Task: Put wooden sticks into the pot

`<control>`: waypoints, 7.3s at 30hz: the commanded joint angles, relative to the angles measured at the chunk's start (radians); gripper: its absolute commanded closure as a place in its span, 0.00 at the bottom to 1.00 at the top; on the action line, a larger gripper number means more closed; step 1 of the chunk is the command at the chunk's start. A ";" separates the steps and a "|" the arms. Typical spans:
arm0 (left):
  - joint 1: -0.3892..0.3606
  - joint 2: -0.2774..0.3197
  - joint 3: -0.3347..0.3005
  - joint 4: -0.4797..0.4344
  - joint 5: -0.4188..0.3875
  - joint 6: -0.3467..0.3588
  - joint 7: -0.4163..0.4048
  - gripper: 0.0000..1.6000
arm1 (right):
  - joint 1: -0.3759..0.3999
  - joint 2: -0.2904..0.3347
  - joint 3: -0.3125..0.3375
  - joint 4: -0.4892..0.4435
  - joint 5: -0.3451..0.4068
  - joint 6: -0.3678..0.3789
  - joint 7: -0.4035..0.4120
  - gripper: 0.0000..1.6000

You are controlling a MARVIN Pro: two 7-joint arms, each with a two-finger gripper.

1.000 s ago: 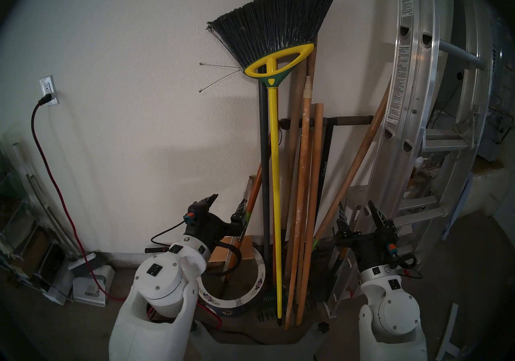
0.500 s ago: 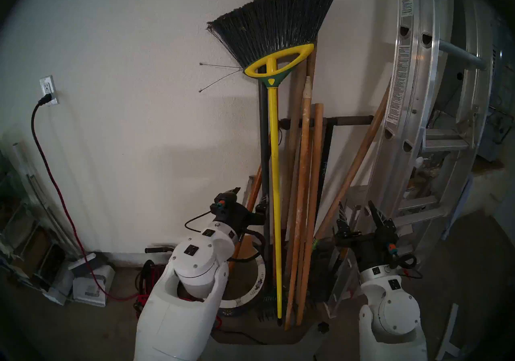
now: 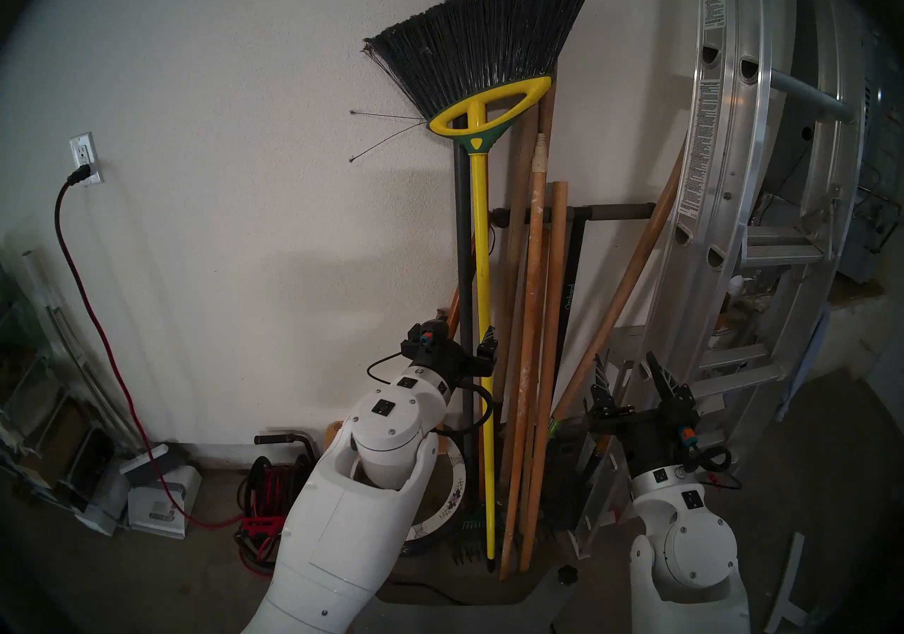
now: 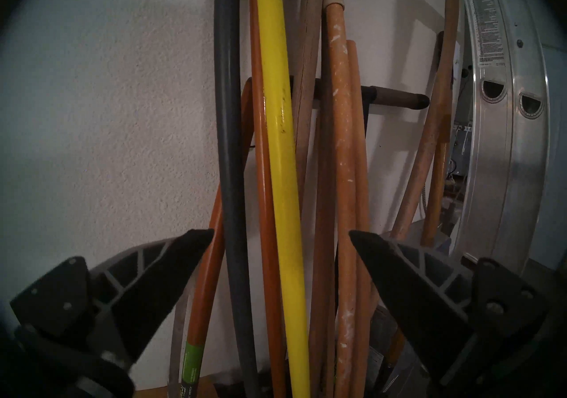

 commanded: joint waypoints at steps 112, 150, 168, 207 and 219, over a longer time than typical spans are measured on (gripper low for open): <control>-0.109 0.032 0.117 0.689 -0.118 -0.538 0.024 0.51 | -0.001 0.001 -0.001 -0.002 0.000 0.001 0.001 0.00; -0.312 -0.108 0.240 1.001 -0.152 -0.591 0.078 0.00 | -0.001 0.001 -0.001 -0.001 0.000 0.000 0.001 0.00; -0.424 -0.174 0.292 1.292 -0.165 -0.782 0.118 1.00 | -0.001 0.000 -0.001 -0.001 0.000 0.001 0.001 0.00; -0.405 -0.153 0.292 1.241 -0.164 -0.757 0.088 0.00 | -0.001 0.000 -0.001 -0.001 0.000 0.000 0.001 0.00; -0.501 -0.238 0.307 1.436 -0.183 -0.749 0.110 0.00 | -0.001 0.000 -0.001 -0.001 0.000 0.000 0.001 0.00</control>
